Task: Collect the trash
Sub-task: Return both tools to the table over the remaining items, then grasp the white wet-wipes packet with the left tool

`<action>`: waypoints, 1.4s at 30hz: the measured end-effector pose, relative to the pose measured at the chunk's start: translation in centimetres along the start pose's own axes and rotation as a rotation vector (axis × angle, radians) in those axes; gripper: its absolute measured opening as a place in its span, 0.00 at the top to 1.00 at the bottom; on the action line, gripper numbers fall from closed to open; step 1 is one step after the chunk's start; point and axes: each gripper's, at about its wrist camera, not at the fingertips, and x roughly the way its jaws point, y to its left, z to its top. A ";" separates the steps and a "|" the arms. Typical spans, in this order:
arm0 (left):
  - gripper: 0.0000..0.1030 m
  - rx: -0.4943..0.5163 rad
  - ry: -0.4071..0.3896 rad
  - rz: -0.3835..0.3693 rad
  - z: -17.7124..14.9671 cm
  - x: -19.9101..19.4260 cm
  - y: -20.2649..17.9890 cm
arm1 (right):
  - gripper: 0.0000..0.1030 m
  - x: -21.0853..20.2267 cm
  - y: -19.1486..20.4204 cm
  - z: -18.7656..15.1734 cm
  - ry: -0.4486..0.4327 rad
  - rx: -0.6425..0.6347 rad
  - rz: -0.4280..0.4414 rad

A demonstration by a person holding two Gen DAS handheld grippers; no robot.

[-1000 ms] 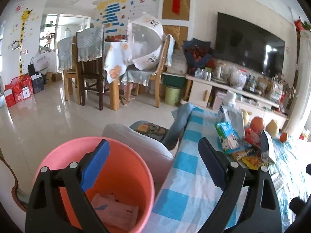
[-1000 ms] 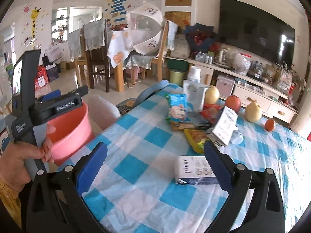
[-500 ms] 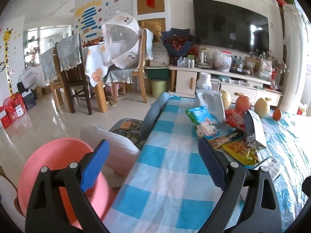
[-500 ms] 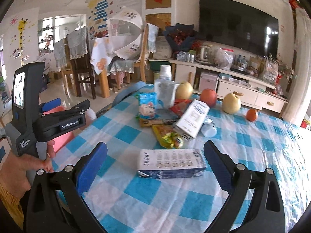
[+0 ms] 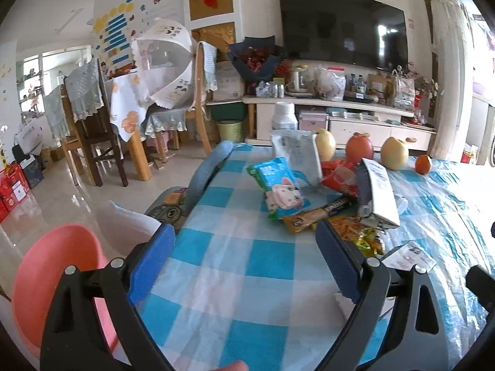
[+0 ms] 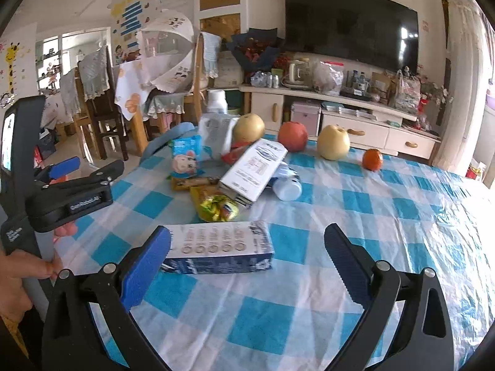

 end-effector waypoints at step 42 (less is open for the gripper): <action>0.10 -0.018 0.284 -0.202 11.0 23.1 -7.1 | 0.05 9.5 -13.4 1.3 0.205 0.271 0.149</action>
